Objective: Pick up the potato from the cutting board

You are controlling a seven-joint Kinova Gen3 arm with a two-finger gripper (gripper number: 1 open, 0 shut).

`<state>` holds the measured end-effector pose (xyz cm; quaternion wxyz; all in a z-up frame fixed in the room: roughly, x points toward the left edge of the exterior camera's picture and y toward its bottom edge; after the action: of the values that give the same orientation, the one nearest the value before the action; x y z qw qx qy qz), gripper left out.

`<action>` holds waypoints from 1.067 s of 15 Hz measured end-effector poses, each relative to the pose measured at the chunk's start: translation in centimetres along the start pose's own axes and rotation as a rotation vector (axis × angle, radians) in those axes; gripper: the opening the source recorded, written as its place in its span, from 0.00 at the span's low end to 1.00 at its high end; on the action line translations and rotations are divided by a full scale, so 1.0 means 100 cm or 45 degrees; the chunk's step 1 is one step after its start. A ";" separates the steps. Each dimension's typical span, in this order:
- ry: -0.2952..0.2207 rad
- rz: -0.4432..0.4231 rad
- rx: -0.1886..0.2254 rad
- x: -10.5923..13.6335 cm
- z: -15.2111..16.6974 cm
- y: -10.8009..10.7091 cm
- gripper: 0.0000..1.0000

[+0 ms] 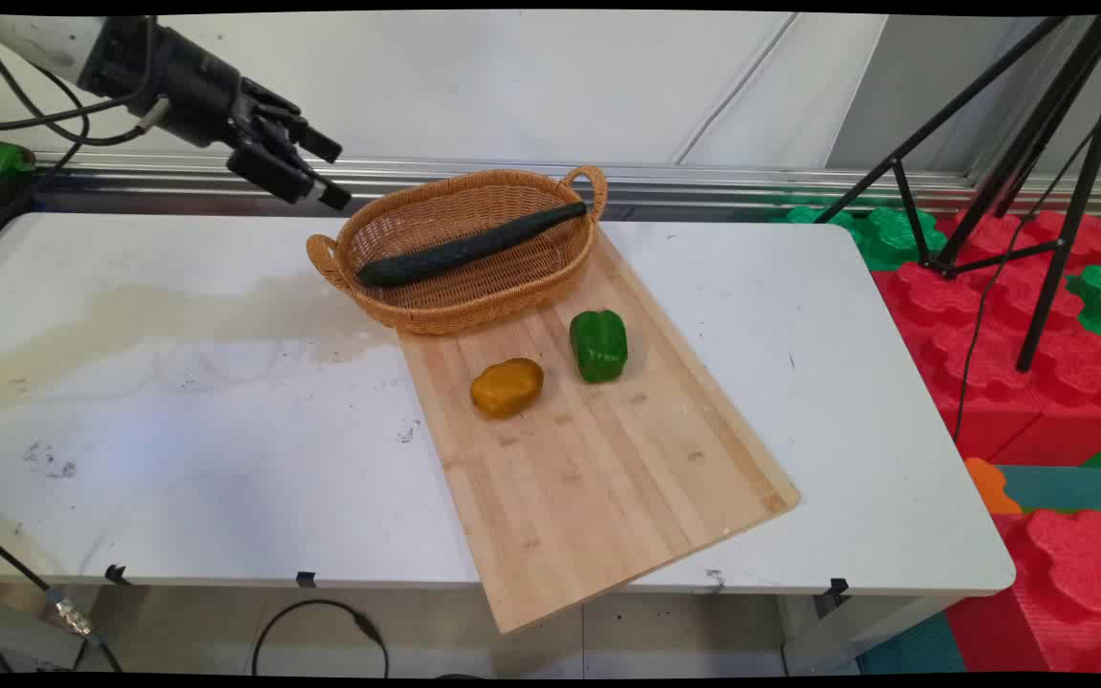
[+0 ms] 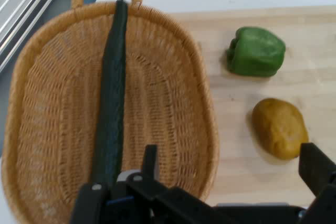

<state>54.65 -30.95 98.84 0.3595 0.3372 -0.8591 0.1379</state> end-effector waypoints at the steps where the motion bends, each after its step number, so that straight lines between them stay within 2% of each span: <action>1: -0.001 0.011 -0.007 0.004 0.005 0.003 1.00; 5: -0.019 0.046 -0.047 0.020 0.030 0.016 1.00; 8: -0.057 0.085 -0.079 0.029 0.060 0.028 1.00; 16: -0.181 0.116 -0.141 0.026 0.133 0.063 1.00</action>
<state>42.06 -33.89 91.36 0.3092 0.2864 -0.9031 0.0823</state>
